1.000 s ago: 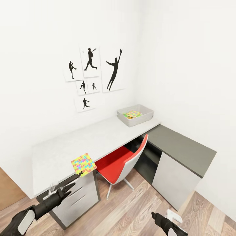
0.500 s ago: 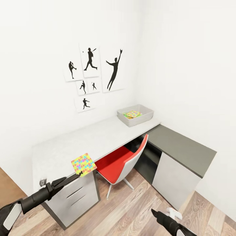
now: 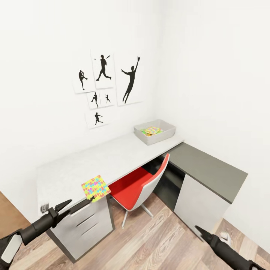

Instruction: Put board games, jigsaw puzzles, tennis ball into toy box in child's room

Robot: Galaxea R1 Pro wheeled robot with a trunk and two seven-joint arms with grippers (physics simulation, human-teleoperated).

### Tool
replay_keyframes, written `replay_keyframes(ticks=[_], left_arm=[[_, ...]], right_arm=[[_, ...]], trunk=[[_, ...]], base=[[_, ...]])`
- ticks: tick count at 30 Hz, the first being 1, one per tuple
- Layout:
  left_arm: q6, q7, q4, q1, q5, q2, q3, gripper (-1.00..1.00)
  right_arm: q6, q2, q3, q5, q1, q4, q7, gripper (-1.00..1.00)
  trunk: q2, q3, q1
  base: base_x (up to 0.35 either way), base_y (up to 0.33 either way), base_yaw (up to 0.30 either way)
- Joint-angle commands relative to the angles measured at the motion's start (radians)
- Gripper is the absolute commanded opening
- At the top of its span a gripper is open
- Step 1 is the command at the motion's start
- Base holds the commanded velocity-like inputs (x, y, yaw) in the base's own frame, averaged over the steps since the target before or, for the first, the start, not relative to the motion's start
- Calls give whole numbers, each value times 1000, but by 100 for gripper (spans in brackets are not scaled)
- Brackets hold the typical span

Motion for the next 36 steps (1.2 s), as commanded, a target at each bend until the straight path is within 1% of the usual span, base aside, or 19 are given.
replay_keyframes(ticks=[1, 3, 4, 5, 6, 7, 8, 10, 13, 17, 27, 36], left_arm=[[4, -4, -1, -1, 5, -13, -4, 100], [5, -3, -3, -1, 7, -29, -9, 100], [6, -1, -4, -1, 7, -48, -12, 100], [5, 0, -5, -1, 8, -58, -13, 100], [4, 4, -5, -1, 7, -78, -14, 100], [2, 6, -5, -1, 6, -89, -15, 100], [-1, 15, -5, -1, 4, -109, -16, 100], [-3, 41, -3, -1, 6, -130, -16, 100], [-3, 82, -3, -1, 10, -144, -16, 100], [-3, 98, -3, -1, 12, -148, -14, 100], [-7, 97, -3, -1, 12, -143, -8, 100], [-3, 104, -3, -1, 13, -145, -8, 100]], right_arm=[[49, -25, -4, -50, 0, -7, 40, 100], [77, -43, -19, -83, 1, -12, 71, 100], [96, -55, -38, -106, 1, -15, 97, 100], [103, -59, -47, -114, 2, -17, 109, 100], [116, -66, -66, -126, 2, -18, 129, 100], [121, -68, -74, -130, 2, -20, 139, 100], [132, -72, -86, -136, 2, -24, 157, 100], [147, -76, -97, -139, 2, -46, 185, 100], [166, -79, -105, -140, 3, -80, 218, 100], [173, -80, -107, -139, 3, -93, 229, 100], [174, -77, -108, -138, 4, -100, 227, 100], [174, -69, -108, -137, 4, -104, 219, 100]], trunk=[[-2, -2, 1], [-2, -2, 1], [-2, -2, 1], [-2, -2, 1], [-2, -2, 1], [-2, -2, 1], [-2, -2, 1], [-2, -2, 1], [-2, -2, 1], [-2, -2, 1], [-2, -2, 1], [-2, -2, 1]], base=[[0, 0, 0], [0, 0, 0], [0, 0, 0], [0, 0, 0], [0, 0, 0], [0, 0, 0], [0, 0, 0], [0, 0, 0], [0, 0, 0], [0, 0, 0], [0, 0, 0], [0, 0, 0]])
